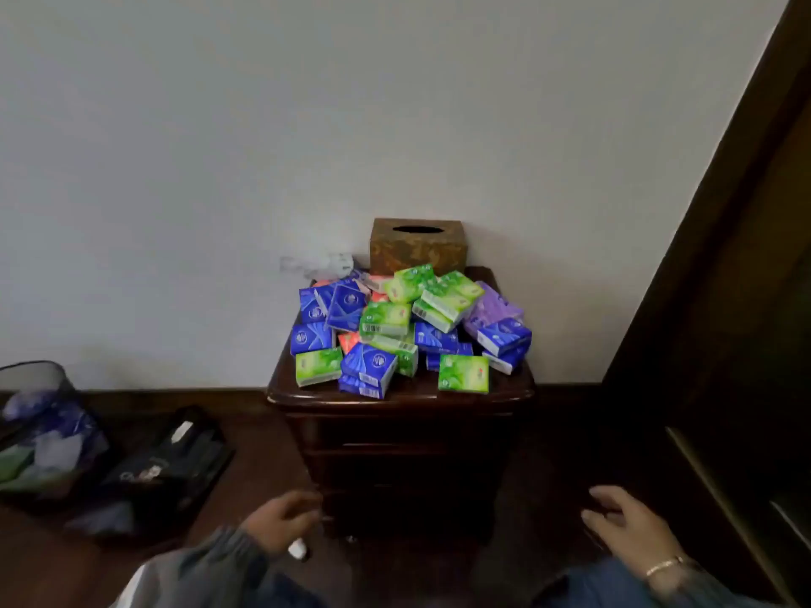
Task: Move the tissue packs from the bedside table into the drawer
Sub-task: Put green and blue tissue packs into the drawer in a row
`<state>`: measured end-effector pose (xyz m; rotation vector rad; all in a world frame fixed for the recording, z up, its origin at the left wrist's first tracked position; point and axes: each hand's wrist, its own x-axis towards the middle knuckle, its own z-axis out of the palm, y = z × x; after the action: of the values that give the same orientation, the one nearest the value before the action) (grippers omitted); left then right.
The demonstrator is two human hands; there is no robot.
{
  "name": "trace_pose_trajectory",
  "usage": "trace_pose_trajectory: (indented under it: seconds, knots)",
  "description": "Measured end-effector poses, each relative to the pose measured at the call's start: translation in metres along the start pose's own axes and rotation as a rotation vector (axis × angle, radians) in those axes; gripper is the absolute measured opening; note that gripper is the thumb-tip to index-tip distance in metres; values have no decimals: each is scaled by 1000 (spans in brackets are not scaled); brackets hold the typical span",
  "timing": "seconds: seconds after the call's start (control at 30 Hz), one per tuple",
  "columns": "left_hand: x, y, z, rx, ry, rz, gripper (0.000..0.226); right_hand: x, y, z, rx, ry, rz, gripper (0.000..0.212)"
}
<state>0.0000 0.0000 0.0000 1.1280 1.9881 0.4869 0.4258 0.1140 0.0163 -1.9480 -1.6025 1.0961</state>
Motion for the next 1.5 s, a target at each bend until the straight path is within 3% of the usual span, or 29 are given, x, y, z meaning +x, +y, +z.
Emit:
trace_pose_trajectory:
  seconds: [0.07, 0.17, 0.3, 0.4, 0.53, 0.6, 0.73, 0.87, 0.93, 0.97, 1.07, 1.13, 1.2, 1.37, 1.43, 1.5]
  knots:
    - [40, -10, -1, -40, 143, -76, 34, 35, -3, 25, -8, 3, 4, 42]
    - [90, -25, 7, -128, 335, -193, 47, 84, -13, 70, 11, 8, 48, 62]
    - [128, -40, 37, -350, 392, -280, 55, 125, -12, 126, 83, -39, 113, 74]
    - [143, -39, 49, -506, 439, -146, 39, 139, -12, 157, 216, -93, 104, 71]
    - [152, -42, 56, -628, 441, -5, 53, 146, -2, 167, 242, 28, 97, 65]
    - [153, -53, 53, -575, 371, -90, 55, 150, 3, 163, 176, 17, 76, 59]
    - [136, -70, 25, -420, 140, -269, 59, 151, 6, 130, -199, -85, 18, 38]
    - [98, -90, -16, -99, -276, -316, 60, 128, -3, 86, -562, -521, -5, 24]
    - [82, -94, -24, 233, -460, -261, 41, 105, -12, 74, -801, -758, 12, 35]
    - [75, -93, -21, 369, -470, -212, 34, 93, -16, 73, -922, -830, -1, 45]
    - [56, -79, 10, 427, -197, -84, 44, 54, -21, 91, -1011, -801, -156, 64]
    - [47, -63, 43, 377, -35, 49, 45, 30, -20, 113, -910, -691, -272, 63]
    - [38, -50, 80, 380, 4, 148, 40, 13, -11, 136, -865, -568, -378, 57]
    - [23, -41, 130, 447, 260, 166, 30, -2, 19, 163, -722, -293, -472, 49]
    - [22, -33, 126, 406, 315, 146, 32, -4, 18, 164, -677, -263, -441, 45]
    - [20, -24, 120, 382, 259, 93, 48, -4, 10, 159, -685, -318, -368, 53]
